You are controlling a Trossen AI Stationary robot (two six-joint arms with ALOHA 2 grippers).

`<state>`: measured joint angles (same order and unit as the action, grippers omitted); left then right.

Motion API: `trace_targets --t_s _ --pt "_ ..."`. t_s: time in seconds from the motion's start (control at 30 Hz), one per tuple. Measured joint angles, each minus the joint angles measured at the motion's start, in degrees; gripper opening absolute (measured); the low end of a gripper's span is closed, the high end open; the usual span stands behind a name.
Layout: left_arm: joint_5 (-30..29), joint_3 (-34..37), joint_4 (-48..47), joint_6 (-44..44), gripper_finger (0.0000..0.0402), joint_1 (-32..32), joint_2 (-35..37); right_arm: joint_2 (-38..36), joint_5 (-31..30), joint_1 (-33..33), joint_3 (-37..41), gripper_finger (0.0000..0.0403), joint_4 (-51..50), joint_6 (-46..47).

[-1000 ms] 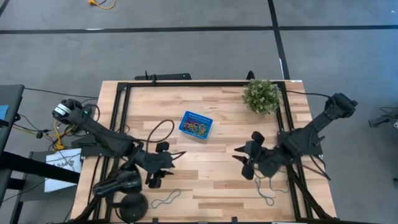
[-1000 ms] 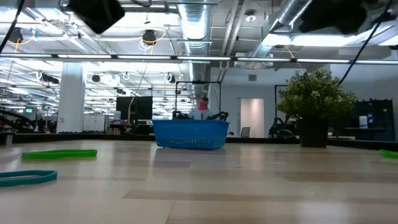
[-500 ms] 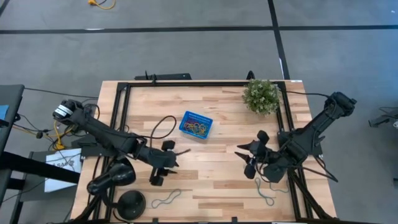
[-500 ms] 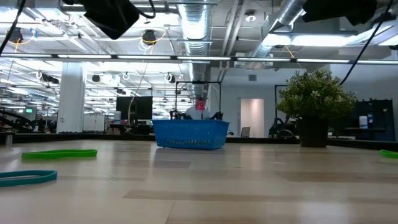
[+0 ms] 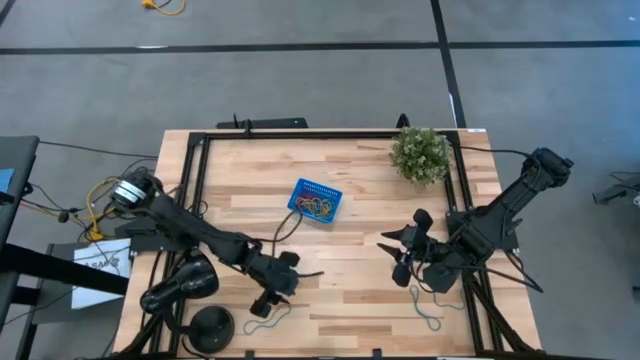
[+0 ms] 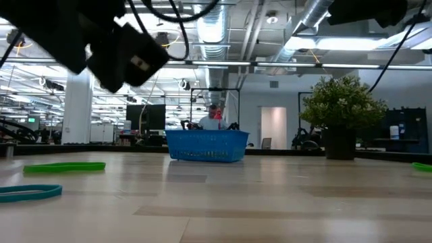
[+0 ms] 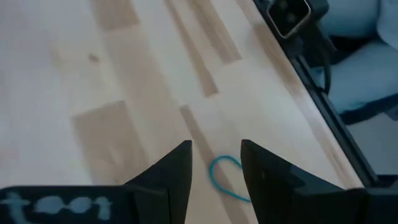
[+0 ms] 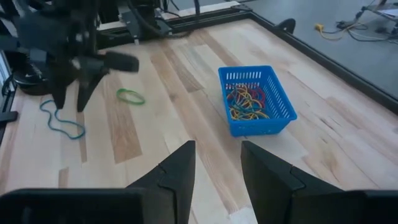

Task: Pick and place items into bin
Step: Put the blue rubber band into the blue bin

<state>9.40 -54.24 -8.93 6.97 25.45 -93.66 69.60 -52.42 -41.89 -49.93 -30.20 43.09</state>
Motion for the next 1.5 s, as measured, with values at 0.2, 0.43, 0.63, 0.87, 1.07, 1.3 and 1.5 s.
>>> trace_targets --t_s 0.2,0.43,0.63,0.87,1.07,1.3,1.5 --pt "0.65 0.00 0.35 -0.70 0.0125 0.36 -4.55 0.00 0.00 0.00 0.00 0.0124 -0.06 0.00" --pt "1.55 -0.02 3.53 -1.60 0.0125 0.60 -9.43 0.00 0.02 0.00 0.00 0.0124 -0.24 0.00" --pt "1.91 -0.05 5.52 -1.84 0.0125 1.89 -12.16 0.00 0.03 0.01 0.00 0.0124 -0.89 0.00" --pt "-1.91 -0.11 4.98 -3.46 0.0117 3.20 -12.29 0.00 0.04 0.01 0.00 0.0124 -0.89 0.00" --pt "-9.49 -0.31 1.57 -6.52 0.0083 4.66 -12.18 0.02 0.04 0.00 0.00 0.0124 -0.90 0.00" --pt "-11.28 -0.29 -0.29 -7.71 0.0038 4.66 -12.14 0.02 0.04 0.01 0.00 0.0124 -0.90 0.00" --pt "-10.79 -0.04 1.69 -7.52 0.0004 4.55 -11.77 0.02 0.04 0.02 0.00 0.0124 -0.92 -0.02"
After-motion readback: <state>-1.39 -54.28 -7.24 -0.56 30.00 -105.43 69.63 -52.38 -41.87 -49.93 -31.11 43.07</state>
